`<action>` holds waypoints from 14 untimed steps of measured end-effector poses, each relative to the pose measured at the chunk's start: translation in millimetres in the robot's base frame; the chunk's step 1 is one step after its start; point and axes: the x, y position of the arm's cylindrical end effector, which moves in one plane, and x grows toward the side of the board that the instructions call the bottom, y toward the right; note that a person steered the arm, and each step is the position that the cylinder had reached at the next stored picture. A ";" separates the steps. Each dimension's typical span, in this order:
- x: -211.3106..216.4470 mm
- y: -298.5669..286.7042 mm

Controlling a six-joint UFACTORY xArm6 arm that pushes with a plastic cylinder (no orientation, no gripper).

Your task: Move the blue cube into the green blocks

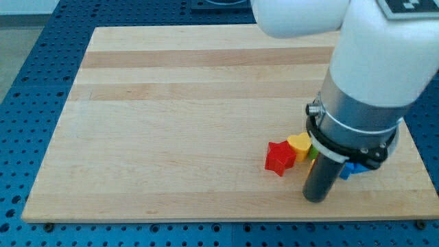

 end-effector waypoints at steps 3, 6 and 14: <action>20.3 3.4; -8.9 120.6; -42.2 142.0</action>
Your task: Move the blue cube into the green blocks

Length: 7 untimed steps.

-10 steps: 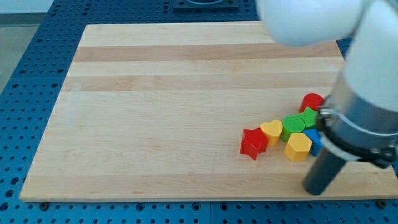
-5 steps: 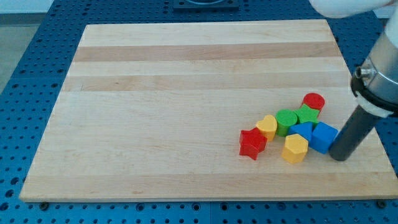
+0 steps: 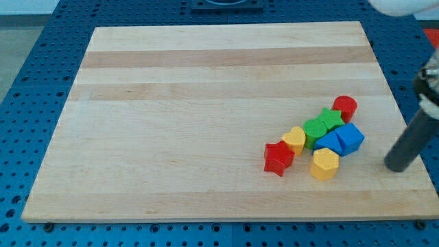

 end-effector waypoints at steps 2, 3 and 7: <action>-24.0 4.3; -24.0 -19.9; -31.6 -65.3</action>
